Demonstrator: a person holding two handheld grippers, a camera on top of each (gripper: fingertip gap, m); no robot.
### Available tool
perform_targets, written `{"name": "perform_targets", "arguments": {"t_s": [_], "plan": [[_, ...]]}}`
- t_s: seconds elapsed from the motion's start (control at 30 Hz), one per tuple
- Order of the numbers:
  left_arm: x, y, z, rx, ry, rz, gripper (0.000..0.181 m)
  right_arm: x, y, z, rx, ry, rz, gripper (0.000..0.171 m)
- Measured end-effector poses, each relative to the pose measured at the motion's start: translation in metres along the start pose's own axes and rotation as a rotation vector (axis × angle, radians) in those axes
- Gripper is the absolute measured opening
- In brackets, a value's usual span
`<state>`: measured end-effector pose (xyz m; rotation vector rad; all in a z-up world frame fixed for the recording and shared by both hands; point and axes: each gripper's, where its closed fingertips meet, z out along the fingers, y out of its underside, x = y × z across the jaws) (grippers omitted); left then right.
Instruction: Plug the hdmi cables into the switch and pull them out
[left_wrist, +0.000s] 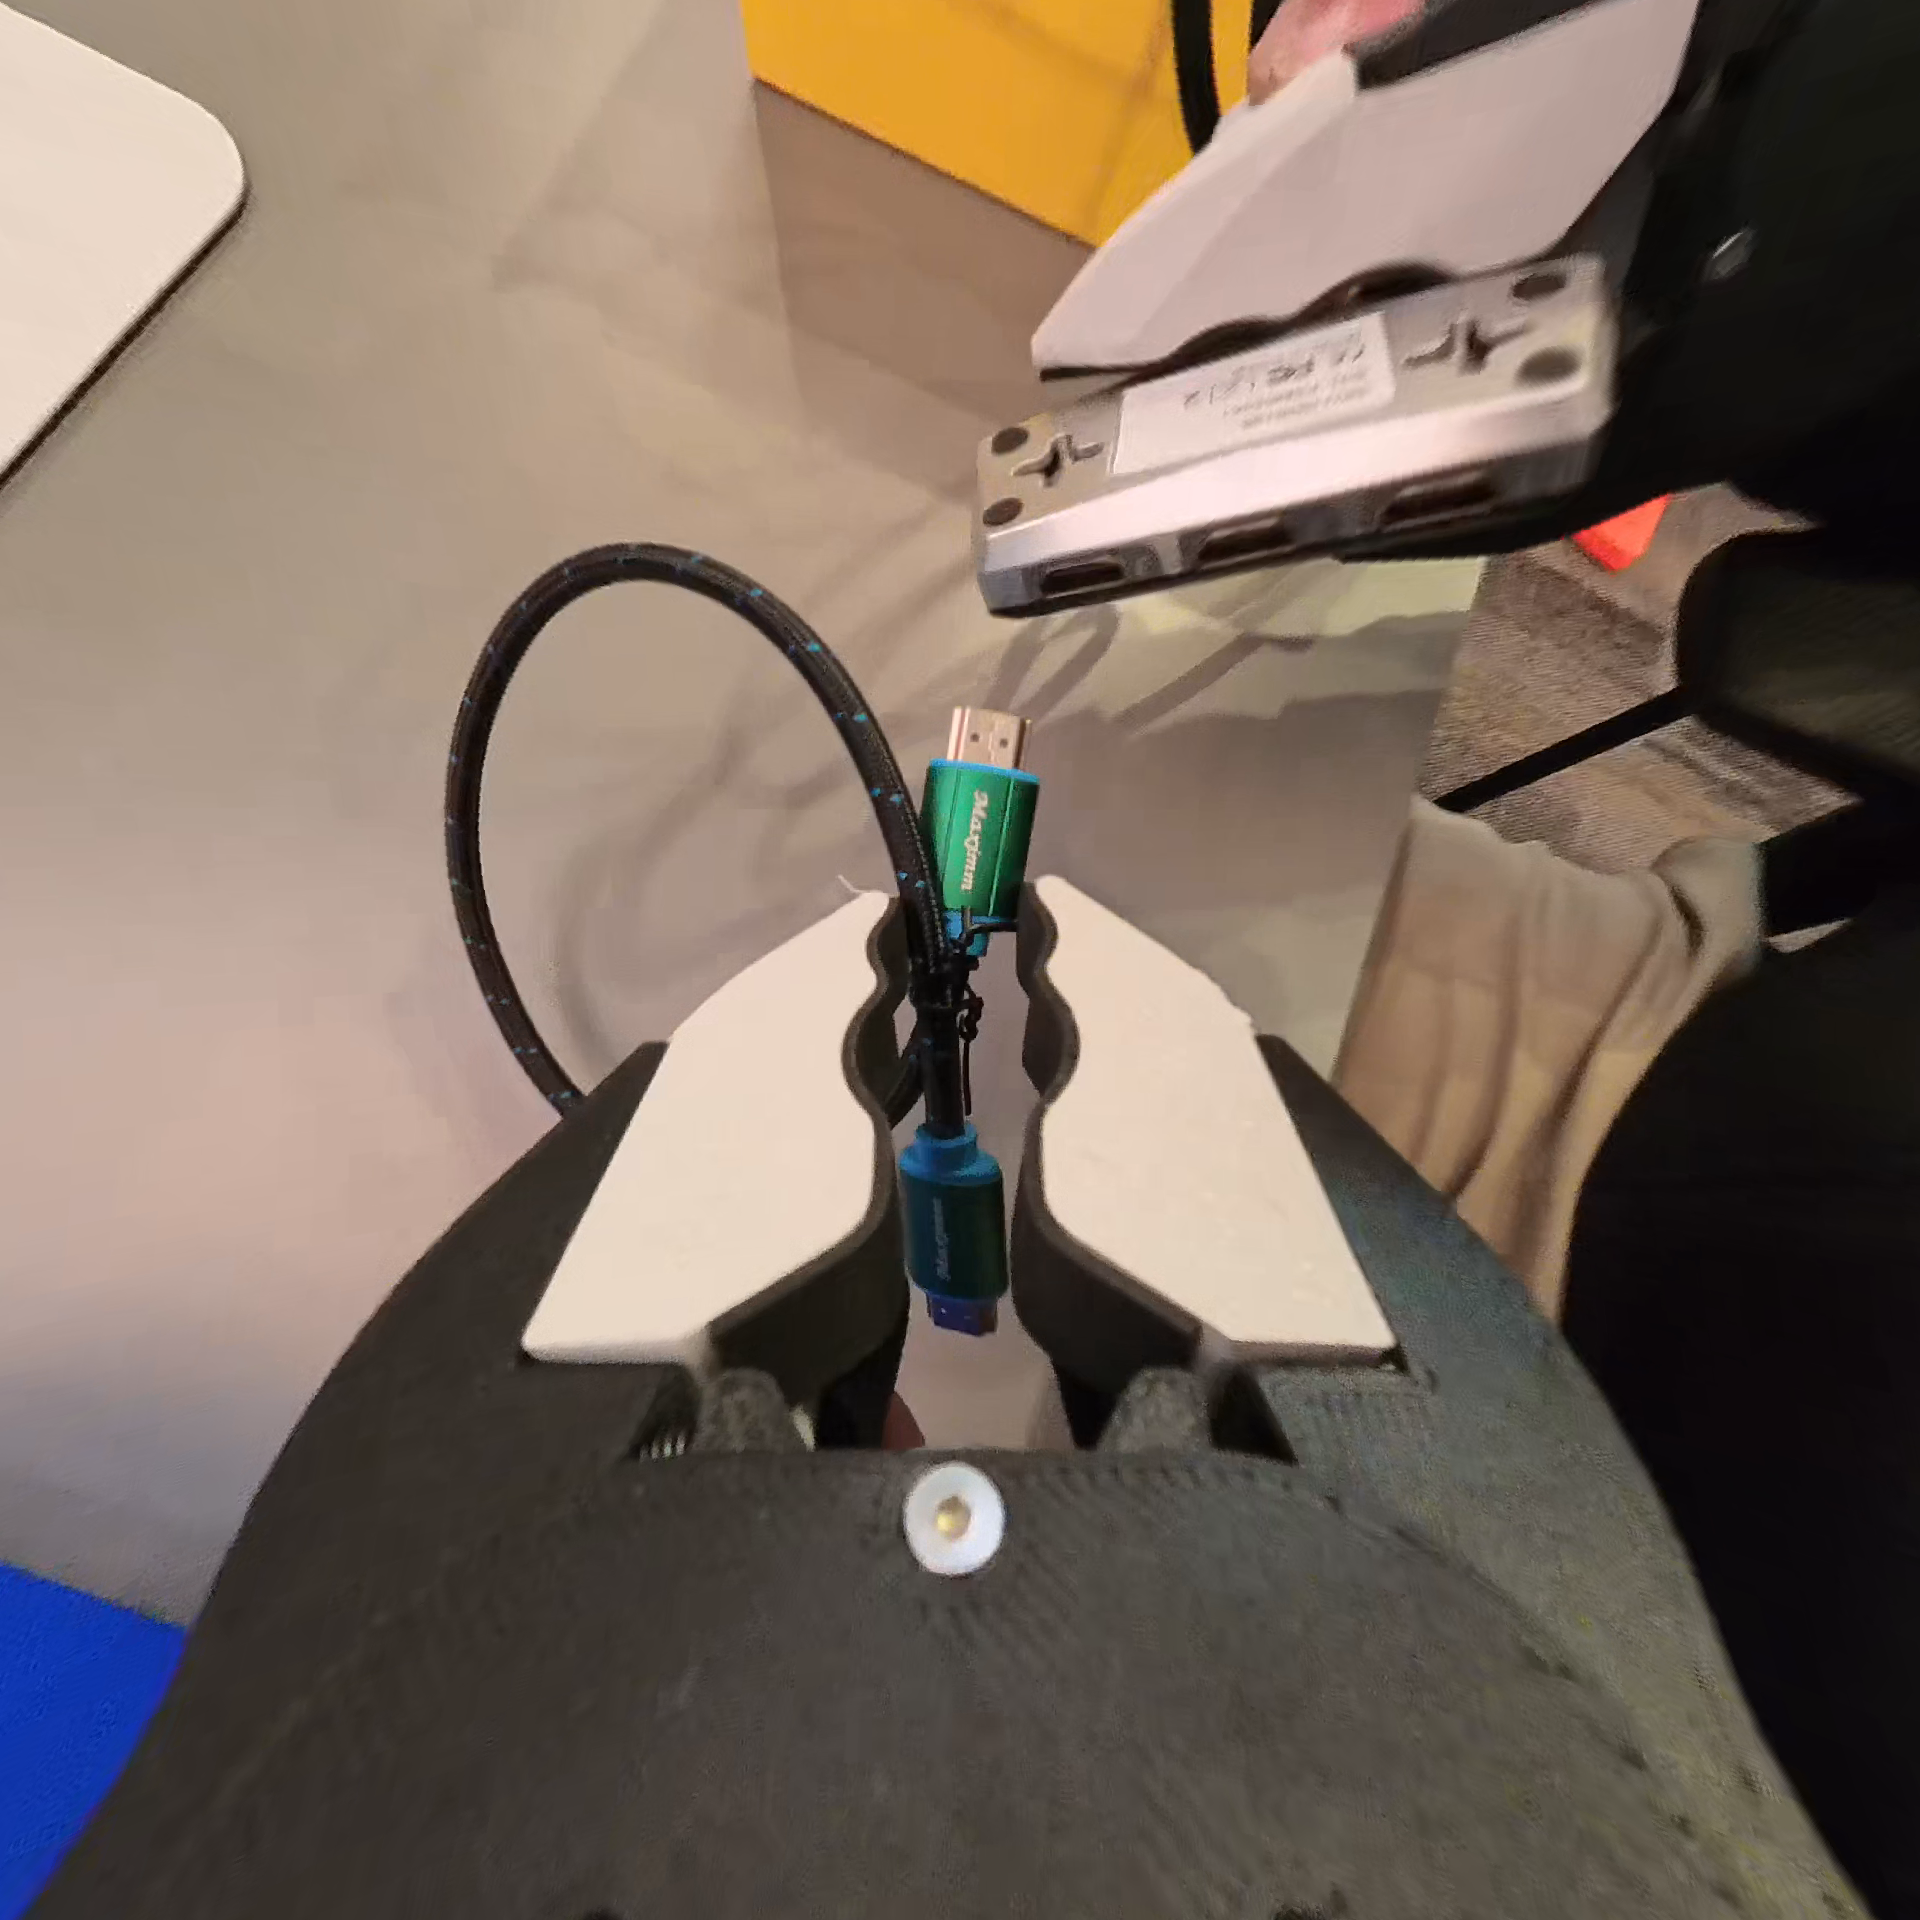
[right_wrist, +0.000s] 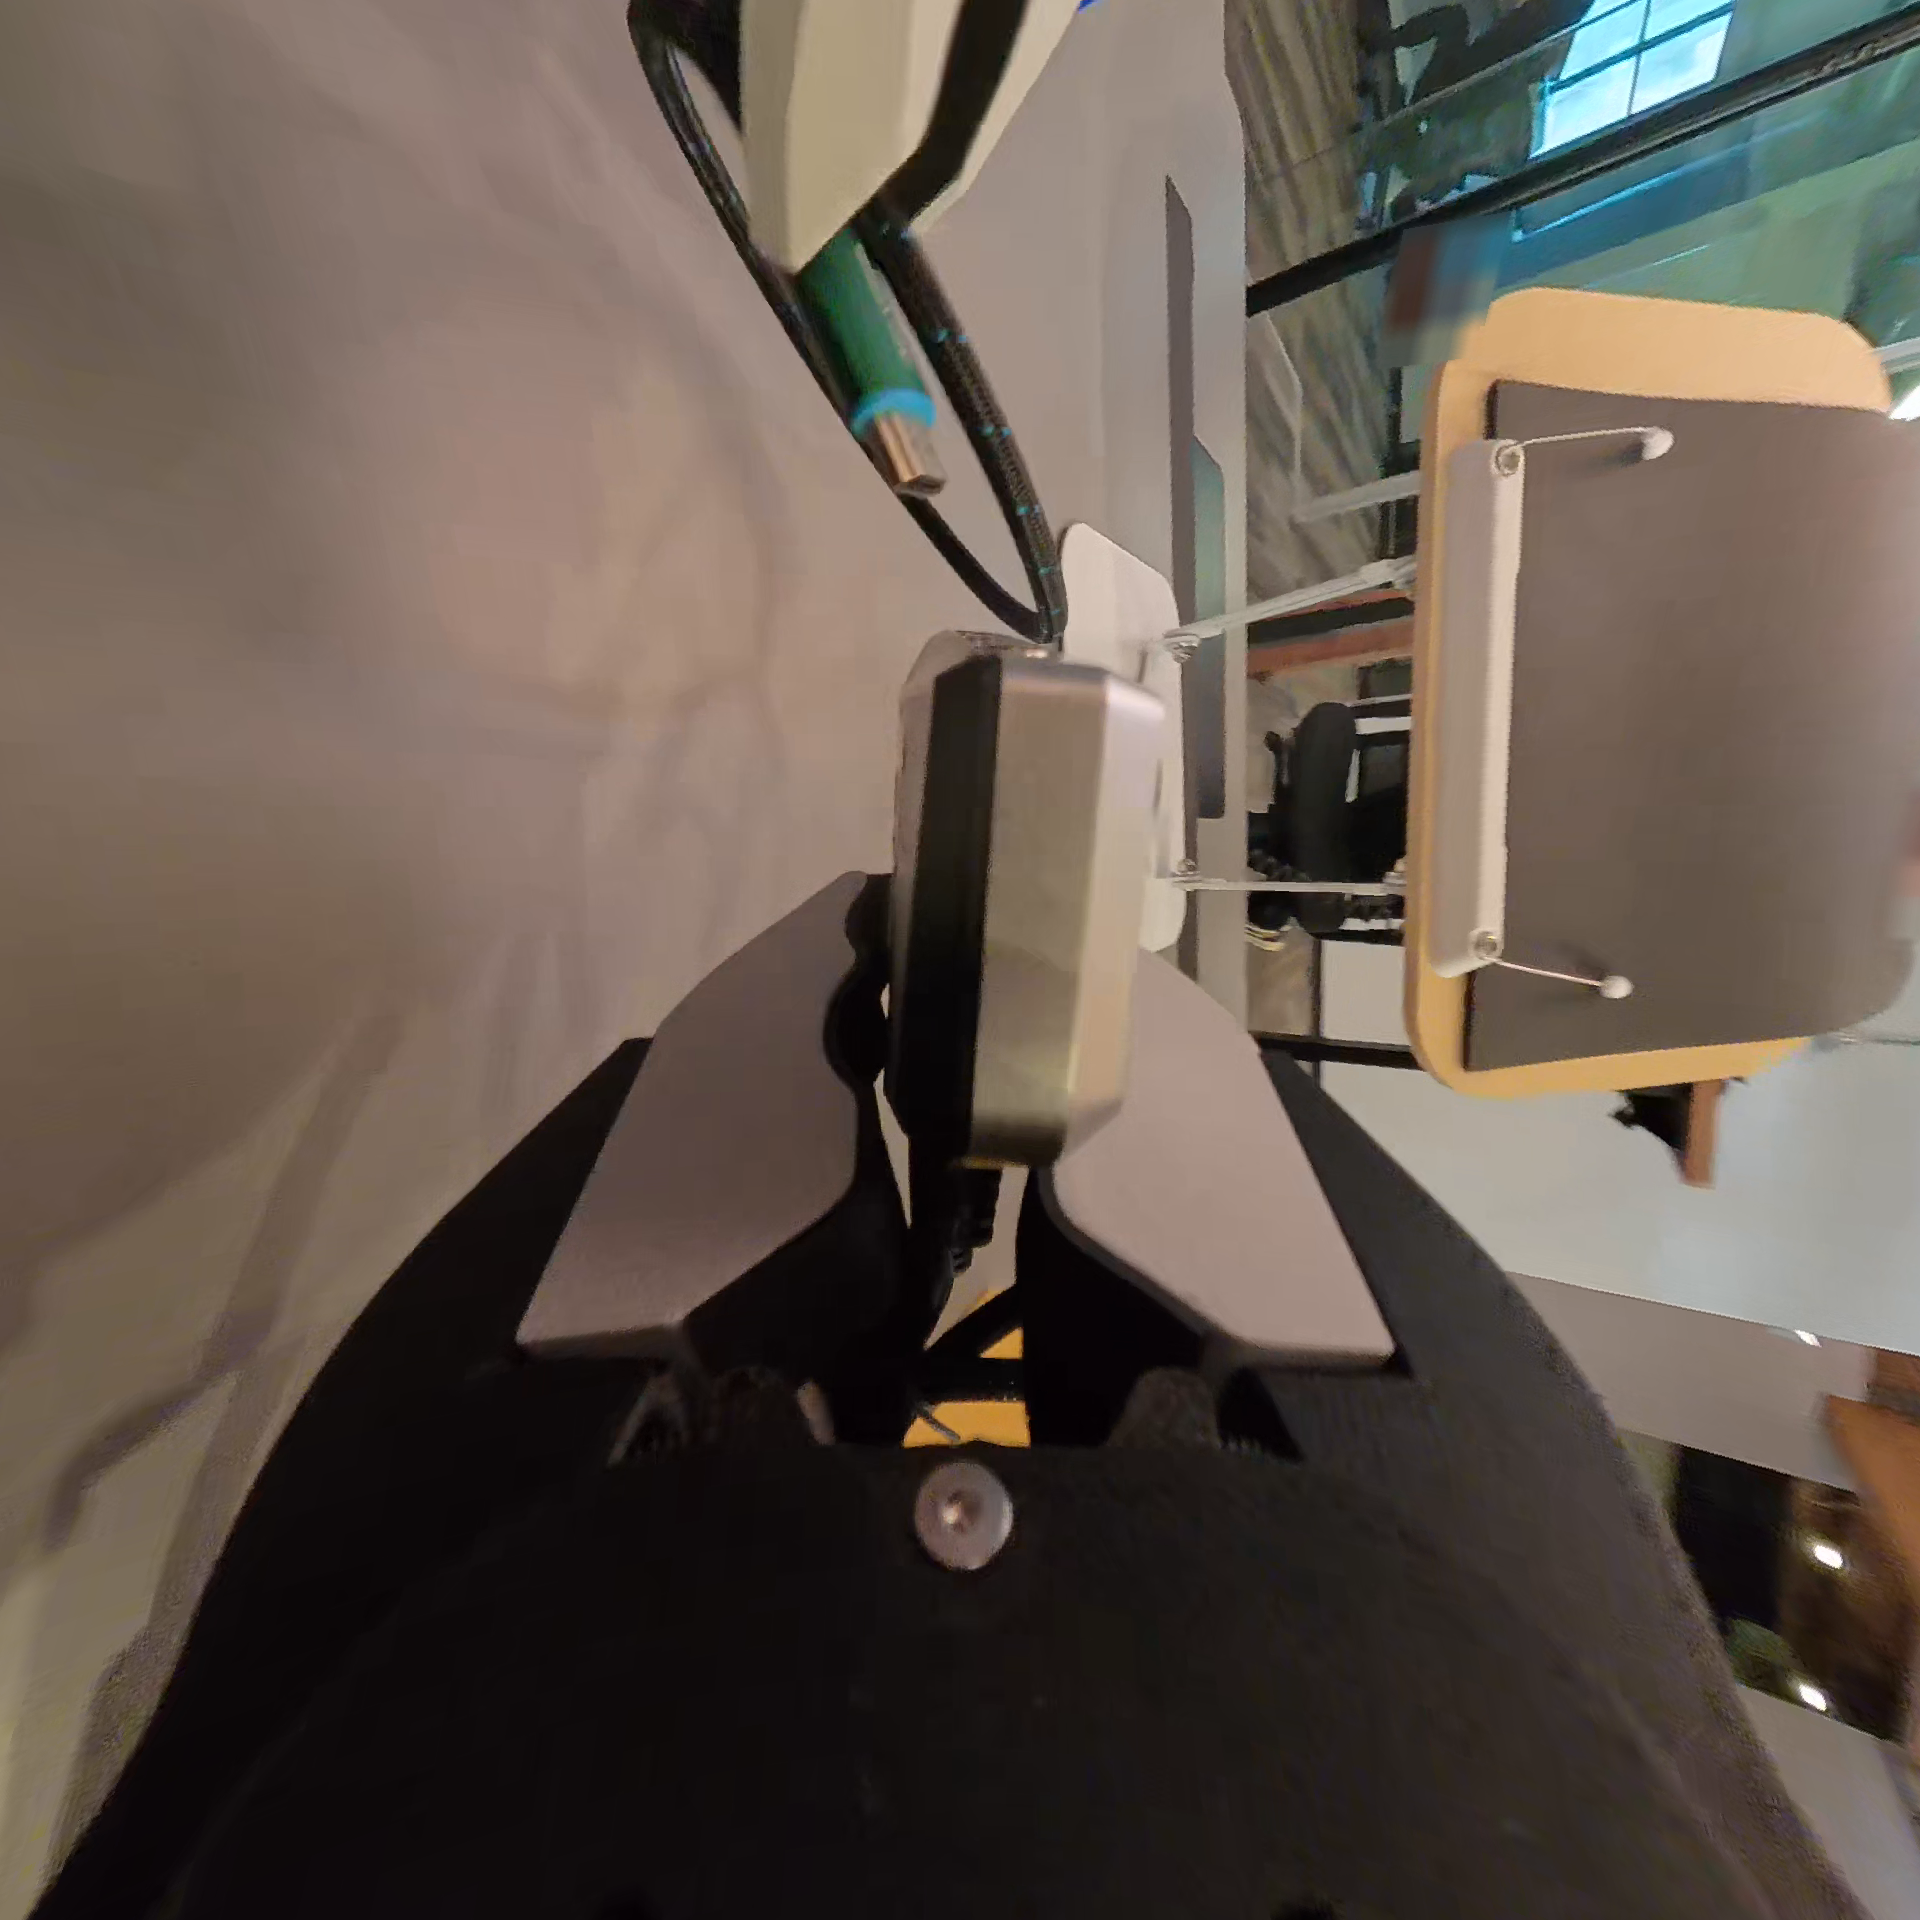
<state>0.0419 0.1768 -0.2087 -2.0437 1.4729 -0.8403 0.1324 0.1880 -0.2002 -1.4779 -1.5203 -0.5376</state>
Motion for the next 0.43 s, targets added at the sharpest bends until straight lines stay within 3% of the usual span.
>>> {"name": "perform_targets", "arguments": {"t_s": [0.03,0.43], "plan": [[0.002,-0.003,-0.002,0.007,0.026,-0.013,0.019,0.001,0.0,0.001,-0.014,0.017,-0.023,0.023],[0.024,-0.006,-0.001,-0.1,0.143,-0.061,0.019,-0.002,-0.008,0.009,-0.051,0.094,-0.195,0.023]]}}
